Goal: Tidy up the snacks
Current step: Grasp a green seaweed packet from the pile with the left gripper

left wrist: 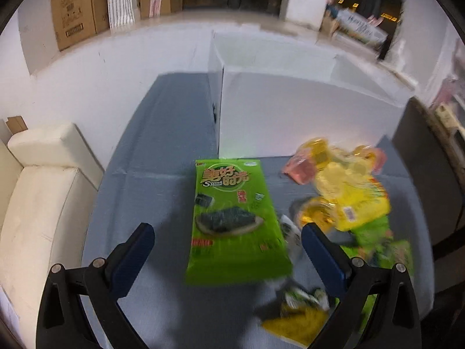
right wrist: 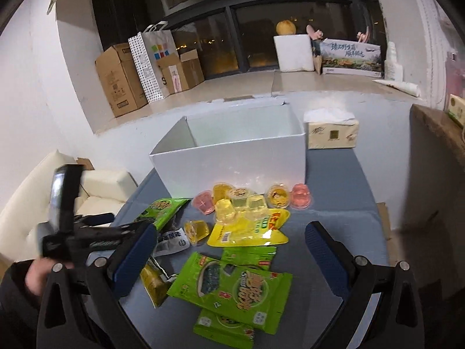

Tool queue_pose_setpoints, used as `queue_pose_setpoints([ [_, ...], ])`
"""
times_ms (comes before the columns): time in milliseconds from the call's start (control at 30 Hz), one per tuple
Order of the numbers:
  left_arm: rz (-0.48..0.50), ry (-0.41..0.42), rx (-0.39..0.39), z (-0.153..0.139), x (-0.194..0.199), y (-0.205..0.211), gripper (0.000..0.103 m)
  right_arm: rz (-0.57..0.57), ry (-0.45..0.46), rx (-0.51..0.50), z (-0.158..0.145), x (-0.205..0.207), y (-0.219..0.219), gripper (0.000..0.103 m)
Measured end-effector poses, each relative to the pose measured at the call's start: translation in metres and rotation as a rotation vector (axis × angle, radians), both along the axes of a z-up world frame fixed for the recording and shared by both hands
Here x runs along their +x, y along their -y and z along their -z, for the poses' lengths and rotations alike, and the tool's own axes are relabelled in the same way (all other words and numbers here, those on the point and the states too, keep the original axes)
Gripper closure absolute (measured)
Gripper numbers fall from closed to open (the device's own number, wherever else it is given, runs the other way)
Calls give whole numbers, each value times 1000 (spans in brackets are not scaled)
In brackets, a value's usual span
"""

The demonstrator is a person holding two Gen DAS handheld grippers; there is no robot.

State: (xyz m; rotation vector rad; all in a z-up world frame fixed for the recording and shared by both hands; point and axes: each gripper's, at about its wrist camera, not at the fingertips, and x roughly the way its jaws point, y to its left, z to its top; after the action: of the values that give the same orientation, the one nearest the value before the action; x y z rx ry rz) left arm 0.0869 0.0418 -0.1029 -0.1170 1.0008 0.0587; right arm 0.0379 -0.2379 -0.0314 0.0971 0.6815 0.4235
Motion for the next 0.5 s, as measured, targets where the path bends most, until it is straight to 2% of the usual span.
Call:
queue_pose_setpoints([
  [100, -15, -60, 17, 20, 21, -1, 0, 13, 4, 12, -2, -4, 8, 0],
  [267, -37, -94, 36, 37, 37, -2, 3, 29, -15, 16, 3, -6, 17, 0],
  [333, -22, -84, -26, 37, 37, -3, 24, 34, -20, 17, 6, -6, 20, 0],
  [367, -20, -80, -43, 35, 36, -4, 30, 38, -23, 20, 7, -7, 21, 0],
  [433, -25, -56, -27, 29, 32, -3, 32, 42, -31, 25, 9, -7, 23, 0],
  [500, -13, -31, -47, 22, 26, -2, 32, 35, -29, 31, 8, -8, 23, 0],
])
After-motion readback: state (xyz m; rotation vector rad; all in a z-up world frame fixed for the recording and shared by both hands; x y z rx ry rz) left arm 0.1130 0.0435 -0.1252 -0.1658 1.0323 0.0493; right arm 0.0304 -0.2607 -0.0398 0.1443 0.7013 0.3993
